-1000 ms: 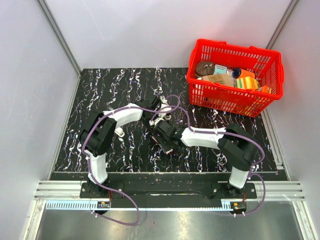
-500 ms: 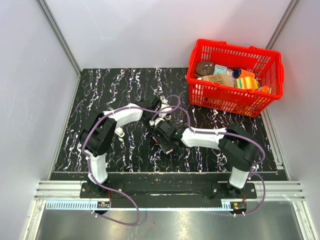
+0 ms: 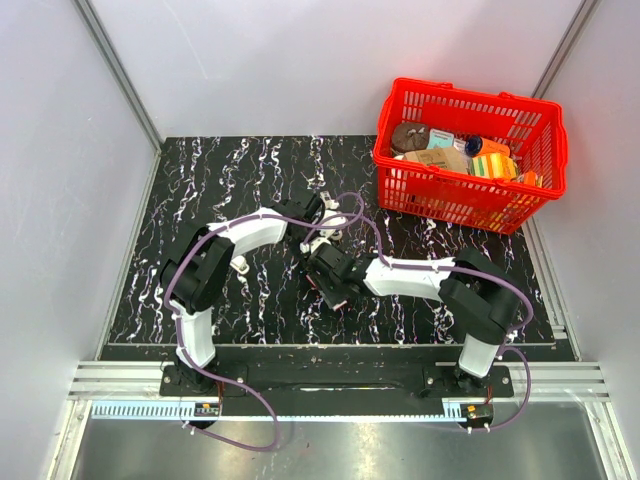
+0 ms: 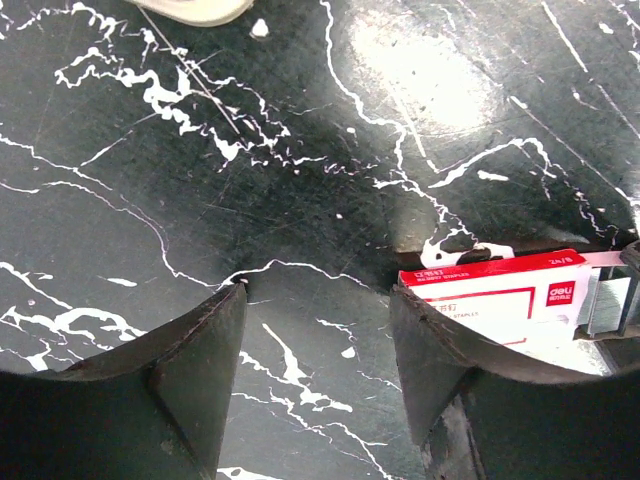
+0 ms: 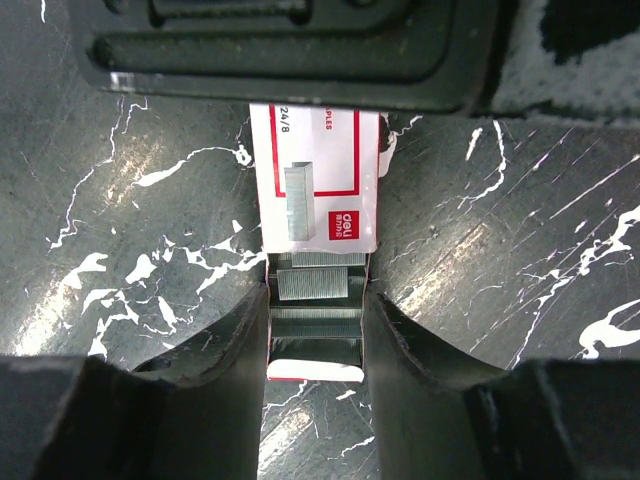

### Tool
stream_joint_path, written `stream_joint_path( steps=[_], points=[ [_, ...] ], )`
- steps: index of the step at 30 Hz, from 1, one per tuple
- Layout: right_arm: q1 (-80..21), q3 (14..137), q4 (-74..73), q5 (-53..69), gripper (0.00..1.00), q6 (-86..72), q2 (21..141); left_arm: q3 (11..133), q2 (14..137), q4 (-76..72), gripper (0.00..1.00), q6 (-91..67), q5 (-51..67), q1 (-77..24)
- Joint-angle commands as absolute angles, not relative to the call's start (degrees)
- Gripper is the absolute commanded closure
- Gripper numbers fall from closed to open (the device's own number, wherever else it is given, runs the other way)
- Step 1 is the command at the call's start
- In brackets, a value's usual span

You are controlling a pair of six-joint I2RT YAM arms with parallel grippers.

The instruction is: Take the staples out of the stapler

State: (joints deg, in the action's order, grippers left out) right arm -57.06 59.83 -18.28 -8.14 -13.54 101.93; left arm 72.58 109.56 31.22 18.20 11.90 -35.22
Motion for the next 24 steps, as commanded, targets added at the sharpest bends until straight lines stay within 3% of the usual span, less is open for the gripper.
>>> stream_joint_path(
  steps=[1,21,24],
  points=[
    [-57.22,60.21,-12.31,-7.38,0.63,-12.39,103.89,70.49,109.51,36.74,0.36,17.75,25.57,-45.35],
    [-57.22,63.63,-12.04,-8.96,0.63,-13.18,106.08,68.20,107.67,38.85,0.35,19.51,28.04,-47.37],
    [-57.22,64.33,-12.74,-9.05,0.58,-13.44,106.52,68.38,107.40,38.85,0.35,19.60,26.73,-47.37]
  ],
)
